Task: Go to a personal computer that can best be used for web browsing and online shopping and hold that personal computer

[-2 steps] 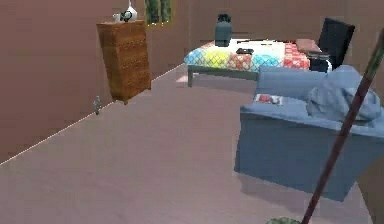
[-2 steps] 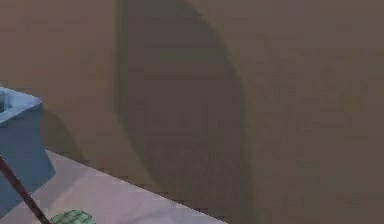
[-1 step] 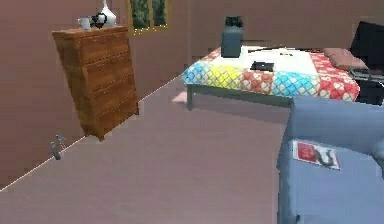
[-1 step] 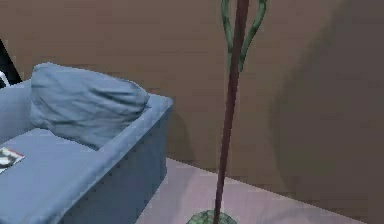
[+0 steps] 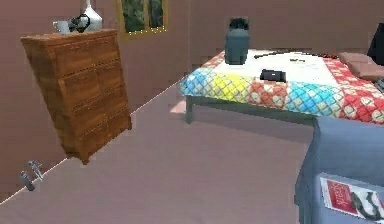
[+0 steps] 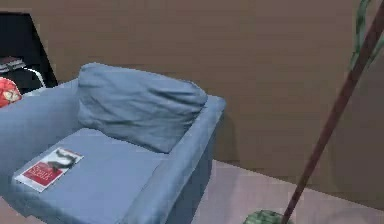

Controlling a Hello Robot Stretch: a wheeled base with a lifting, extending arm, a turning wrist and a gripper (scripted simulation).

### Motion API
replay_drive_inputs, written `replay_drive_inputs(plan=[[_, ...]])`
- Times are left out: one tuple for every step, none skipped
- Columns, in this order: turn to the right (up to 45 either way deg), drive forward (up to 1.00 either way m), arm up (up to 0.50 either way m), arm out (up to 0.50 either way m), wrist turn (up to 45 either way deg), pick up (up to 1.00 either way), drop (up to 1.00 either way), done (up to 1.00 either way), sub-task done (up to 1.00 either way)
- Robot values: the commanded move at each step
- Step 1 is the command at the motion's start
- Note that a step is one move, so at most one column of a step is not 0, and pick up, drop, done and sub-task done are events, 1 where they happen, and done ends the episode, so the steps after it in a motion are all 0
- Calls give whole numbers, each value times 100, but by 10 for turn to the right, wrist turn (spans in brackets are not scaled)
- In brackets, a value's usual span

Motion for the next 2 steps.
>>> replay_drive_inputs(plan=[[210, 0, 0, 0, 0, 0, 0, 0, 0], [0, 100, 0, 0, 0, 0, 0, 0, 0]])
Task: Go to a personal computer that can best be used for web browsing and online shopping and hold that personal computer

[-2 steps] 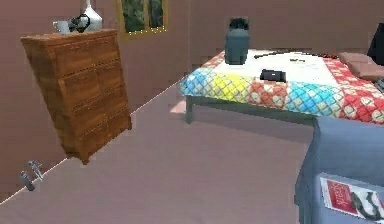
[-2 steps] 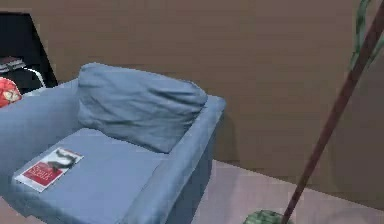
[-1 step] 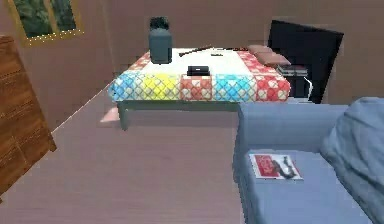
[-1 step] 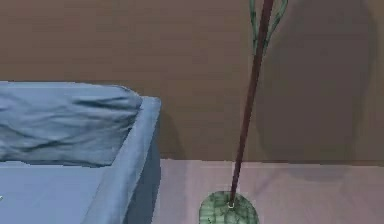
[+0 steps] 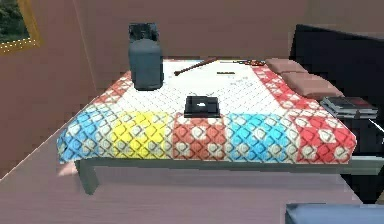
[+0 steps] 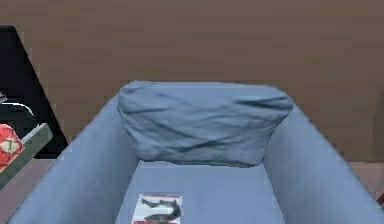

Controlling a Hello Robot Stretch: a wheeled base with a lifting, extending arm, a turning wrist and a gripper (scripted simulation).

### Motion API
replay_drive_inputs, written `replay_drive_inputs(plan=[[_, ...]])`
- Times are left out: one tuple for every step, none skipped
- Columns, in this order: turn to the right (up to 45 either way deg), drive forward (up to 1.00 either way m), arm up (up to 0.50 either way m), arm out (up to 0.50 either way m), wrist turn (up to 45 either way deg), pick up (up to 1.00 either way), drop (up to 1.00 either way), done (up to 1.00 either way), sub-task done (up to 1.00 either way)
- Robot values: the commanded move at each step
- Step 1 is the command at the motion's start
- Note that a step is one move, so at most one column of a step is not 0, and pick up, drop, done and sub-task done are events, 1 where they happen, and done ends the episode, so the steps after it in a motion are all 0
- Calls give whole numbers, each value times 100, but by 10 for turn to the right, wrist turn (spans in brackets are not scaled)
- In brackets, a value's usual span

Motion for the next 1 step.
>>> replay_drive_inputs(plan=[[60, 0, 0, 0, 0, 0, 0, 0, 0]])
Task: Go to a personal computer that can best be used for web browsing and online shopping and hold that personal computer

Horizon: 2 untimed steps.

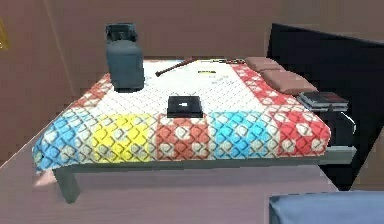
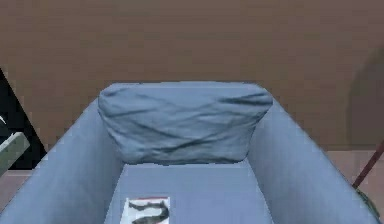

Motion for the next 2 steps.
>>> replay_drive_inputs(plan=[[0, 40, 0, 0, 0, 0, 0, 0, 0], [-450, 0, 0, 0, 0, 0, 0, 0, 0]])
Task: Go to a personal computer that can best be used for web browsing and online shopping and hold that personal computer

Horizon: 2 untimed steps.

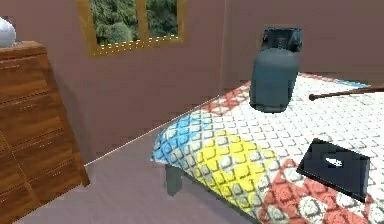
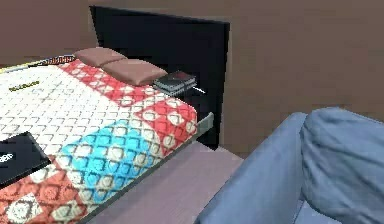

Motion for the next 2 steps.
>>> replay_drive_inputs(plan=[[-450, 0, 0, 0, 0, 0, 0, 0, 0], [450, 0, 0, 0, 0, 0, 0, 0, 0]])
